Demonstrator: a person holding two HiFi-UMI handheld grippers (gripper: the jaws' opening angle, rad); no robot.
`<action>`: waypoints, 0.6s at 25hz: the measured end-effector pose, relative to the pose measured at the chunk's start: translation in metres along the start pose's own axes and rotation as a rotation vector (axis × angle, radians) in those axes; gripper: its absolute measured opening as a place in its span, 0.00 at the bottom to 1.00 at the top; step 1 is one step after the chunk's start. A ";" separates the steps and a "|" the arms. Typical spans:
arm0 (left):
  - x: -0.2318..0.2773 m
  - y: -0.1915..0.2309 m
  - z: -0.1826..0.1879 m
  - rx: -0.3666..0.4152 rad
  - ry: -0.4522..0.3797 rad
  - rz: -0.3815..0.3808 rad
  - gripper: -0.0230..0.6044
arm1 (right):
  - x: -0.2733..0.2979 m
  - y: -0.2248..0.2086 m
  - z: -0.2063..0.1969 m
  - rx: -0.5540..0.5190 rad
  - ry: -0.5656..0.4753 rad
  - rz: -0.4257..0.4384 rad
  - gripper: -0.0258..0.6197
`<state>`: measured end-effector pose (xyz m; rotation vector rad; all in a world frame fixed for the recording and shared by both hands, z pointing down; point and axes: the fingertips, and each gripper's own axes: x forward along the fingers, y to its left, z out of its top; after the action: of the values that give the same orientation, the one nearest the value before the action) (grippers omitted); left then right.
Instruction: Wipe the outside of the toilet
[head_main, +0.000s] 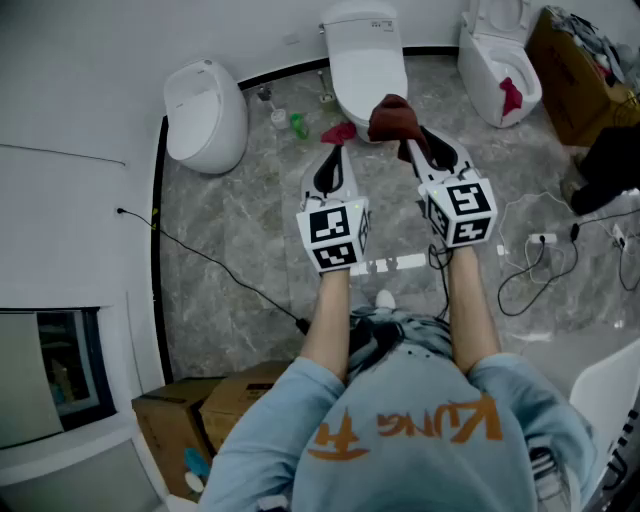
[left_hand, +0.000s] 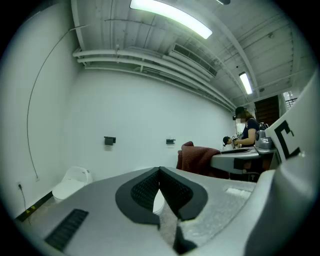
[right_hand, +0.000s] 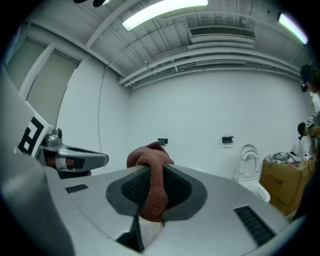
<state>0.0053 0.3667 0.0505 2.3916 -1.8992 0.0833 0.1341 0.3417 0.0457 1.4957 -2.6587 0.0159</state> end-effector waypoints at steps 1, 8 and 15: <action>-0.001 0.000 0.001 0.000 0.000 0.003 0.03 | -0.002 0.000 0.001 -0.005 0.000 0.003 0.14; 0.008 -0.009 0.007 0.005 -0.017 0.006 0.03 | -0.009 -0.032 0.008 0.025 -0.029 -0.069 0.14; 0.019 -0.004 0.023 0.010 -0.038 0.014 0.03 | -0.006 -0.056 0.017 0.043 -0.037 -0.106 0.14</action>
<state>0.0138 0.3467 0.0293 2.4030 -1.9369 0.0485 0.1833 0.3168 0.0261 1.6647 -2.6193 0.0387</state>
